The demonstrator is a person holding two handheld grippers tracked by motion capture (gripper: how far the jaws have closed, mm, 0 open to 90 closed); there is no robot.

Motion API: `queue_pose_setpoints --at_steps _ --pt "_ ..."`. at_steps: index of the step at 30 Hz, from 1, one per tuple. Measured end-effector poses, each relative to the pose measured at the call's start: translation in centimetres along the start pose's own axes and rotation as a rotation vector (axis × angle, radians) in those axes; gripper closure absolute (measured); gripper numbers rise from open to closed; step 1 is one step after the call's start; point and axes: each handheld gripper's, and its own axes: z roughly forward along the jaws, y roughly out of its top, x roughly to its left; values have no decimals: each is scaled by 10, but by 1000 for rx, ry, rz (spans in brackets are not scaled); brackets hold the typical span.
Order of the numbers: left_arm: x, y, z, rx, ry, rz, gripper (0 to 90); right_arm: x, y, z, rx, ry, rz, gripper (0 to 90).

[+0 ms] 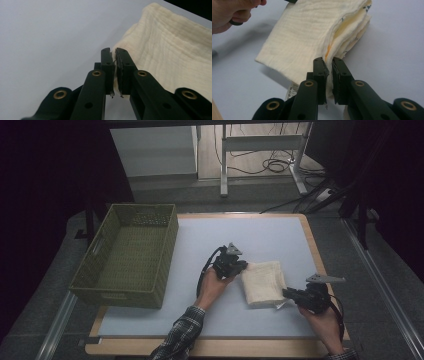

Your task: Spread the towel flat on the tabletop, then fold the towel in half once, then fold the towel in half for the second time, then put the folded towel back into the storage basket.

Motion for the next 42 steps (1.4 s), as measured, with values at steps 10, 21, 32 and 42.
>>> queue_pose_setpoints --at_steps 10,21,32,42 --pt "11 2 -21 -2 29 1 849 12 14 5 -9 30 -34 819" --pt "24 3 -49 -8 77 -13 848 33 34 19 -14 57 -90 819" --pt "36 5 -73 -5 123 -12 845 49 52 33 -18 87 -117 818" --pt "48 10 -92 12 171 -6 846 62 68 44 -18 98 -144 818"
